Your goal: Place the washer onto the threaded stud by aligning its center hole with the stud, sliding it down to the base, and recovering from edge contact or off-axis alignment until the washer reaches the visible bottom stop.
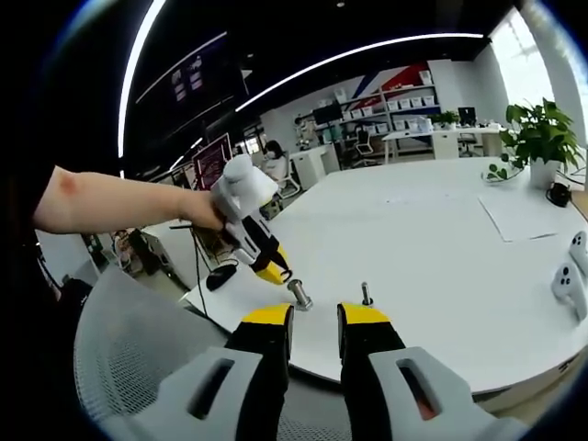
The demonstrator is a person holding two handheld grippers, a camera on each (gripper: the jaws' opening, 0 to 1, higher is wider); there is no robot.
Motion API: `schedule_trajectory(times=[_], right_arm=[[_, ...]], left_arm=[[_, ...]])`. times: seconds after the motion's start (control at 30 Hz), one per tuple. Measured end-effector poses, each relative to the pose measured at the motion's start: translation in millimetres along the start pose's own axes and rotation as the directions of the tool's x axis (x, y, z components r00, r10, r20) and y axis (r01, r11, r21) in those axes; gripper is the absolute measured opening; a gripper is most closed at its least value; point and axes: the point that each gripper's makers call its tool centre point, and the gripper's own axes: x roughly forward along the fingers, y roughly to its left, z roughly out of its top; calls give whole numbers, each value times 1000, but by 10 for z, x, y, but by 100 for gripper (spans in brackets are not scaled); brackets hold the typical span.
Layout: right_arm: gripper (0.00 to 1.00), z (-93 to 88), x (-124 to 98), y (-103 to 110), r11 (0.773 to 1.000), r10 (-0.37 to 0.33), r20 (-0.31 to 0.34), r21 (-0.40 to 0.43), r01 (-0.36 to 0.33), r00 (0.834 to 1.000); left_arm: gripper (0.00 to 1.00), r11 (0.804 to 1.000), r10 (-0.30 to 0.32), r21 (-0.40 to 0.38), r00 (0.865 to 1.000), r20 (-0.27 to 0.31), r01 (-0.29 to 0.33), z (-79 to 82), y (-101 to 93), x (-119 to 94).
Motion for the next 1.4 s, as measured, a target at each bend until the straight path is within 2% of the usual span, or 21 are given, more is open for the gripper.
schedule_trajectory(times=[0.1, 0.5, 1.03, 1.2, 1.3, 1.33, 1.4], right_arm=[[22, 1, 0, 0, 1000, 0, 1, 0, 0, 1000], [22, 1, -2, -2, 1000, -4, 5, 3, 4, 1000], [22, 10, 2, -8, 1000, -8, 10, 7, 8, 1000], [22, 14, 0, -9, 1000, -8, 13, 8, 8, 1000], [22, 19, 1, -10, 1000, -9, 15, 8, 9, 1000], [22, 19, 0, -10, 1000, -9, 15, 8, 9, 1000], [22, 19, -1, -10, 1000, -10, 15, 8, 9, 1000]], left_arm=[[19, 999, 14, 39, 1000, -23, -13, 15, -2, 61], [19, 999, 12, 53, 998, -61, -9, -28, 18, 145], [19, 998, 9, 59, 997, -83, -4, 23, 47, 236], [19, 995, 27, 99, 991, -132, -14, 10, 26, 251], [19, 987, 49, 160, 982, -181, -20, -4, 20, 281], [19, 985, 62, 172, 975, -213, -25, -36, 16, 285], [19, 983, 62, 182, 974, -219, -22, -26, -8, 347]])
